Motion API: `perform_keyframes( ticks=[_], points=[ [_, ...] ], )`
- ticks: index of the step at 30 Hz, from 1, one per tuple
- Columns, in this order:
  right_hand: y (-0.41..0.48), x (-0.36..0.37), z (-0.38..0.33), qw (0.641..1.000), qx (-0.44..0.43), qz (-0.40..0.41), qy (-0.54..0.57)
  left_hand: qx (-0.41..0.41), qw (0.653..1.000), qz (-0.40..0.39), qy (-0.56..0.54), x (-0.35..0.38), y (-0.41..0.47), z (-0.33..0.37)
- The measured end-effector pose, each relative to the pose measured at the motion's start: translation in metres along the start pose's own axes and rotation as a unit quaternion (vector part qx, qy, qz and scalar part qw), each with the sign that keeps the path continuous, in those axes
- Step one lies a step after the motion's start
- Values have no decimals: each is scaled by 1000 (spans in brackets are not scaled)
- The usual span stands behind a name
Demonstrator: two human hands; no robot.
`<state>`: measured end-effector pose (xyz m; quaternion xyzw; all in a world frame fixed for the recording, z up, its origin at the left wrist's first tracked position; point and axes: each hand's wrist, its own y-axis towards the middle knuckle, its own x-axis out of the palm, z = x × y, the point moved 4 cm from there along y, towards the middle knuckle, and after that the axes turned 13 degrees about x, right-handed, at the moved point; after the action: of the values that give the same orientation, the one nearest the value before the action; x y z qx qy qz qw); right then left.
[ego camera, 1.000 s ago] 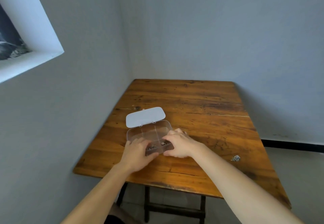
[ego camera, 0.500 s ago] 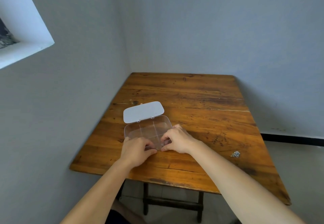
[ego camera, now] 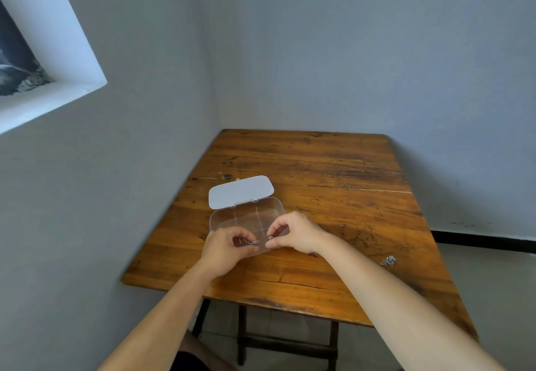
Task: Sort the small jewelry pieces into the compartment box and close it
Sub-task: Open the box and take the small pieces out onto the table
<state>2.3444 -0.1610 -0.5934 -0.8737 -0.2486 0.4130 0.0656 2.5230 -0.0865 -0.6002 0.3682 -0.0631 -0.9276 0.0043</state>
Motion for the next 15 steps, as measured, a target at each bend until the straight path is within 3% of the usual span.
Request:
perform_keyframes(
  ticks=[5, 10, 15],
  points=[
    [-10, -24, 13, 983, 22, 54, 171, -28, 986, 57, -157, -14, 2, 7],
    [-22, -62, 20, 929, 28, 99, 356, -11, 976, 112, -187, -24, 17, 21],
    [-37, -111, 19, 898, 3, 146, 414, 39, 975, 116, -187, -17, 51, 60]
  ],
)
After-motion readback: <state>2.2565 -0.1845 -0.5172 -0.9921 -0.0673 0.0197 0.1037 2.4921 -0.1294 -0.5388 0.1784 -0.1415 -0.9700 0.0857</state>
